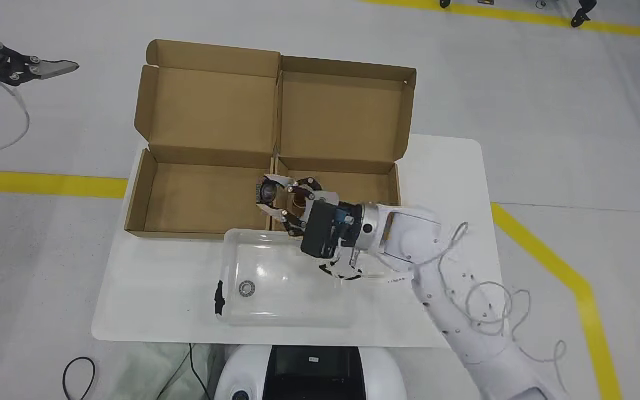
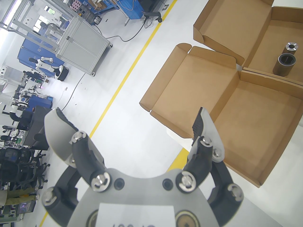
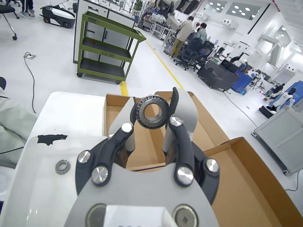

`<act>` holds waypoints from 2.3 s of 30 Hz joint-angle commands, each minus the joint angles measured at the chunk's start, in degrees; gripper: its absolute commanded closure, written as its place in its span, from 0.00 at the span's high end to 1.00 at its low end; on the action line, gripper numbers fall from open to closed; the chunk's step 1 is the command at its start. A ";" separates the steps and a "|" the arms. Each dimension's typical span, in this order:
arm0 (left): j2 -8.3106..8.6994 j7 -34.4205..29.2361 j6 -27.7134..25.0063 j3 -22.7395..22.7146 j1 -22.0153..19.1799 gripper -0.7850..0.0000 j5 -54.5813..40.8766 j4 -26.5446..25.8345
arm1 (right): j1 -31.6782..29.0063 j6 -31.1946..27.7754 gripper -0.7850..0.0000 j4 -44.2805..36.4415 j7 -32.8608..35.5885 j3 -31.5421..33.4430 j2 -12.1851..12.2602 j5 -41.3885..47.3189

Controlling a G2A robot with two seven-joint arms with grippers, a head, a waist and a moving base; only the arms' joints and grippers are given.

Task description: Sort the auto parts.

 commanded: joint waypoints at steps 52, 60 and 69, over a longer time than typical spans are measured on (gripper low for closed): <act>0.00 0.00 0.00 0.00 0.00 1.00 0.00 0.00 | 36.26 3.69 0.21 68.42 18.98 -32.10 -30.29 22.50; 0.00 0.00 0.00 0.00 0.00 1.00 0.00 0.00 | 37.63 3.96 0.32 74.00 17.33 -32.03 -32.63 21.96; 0.00 0.00 0.00 0.00 0.00 1.00 0.00 0.00 | 38.30 2.95 0.38 75.89 11.48 -31.52 -33.16 20.24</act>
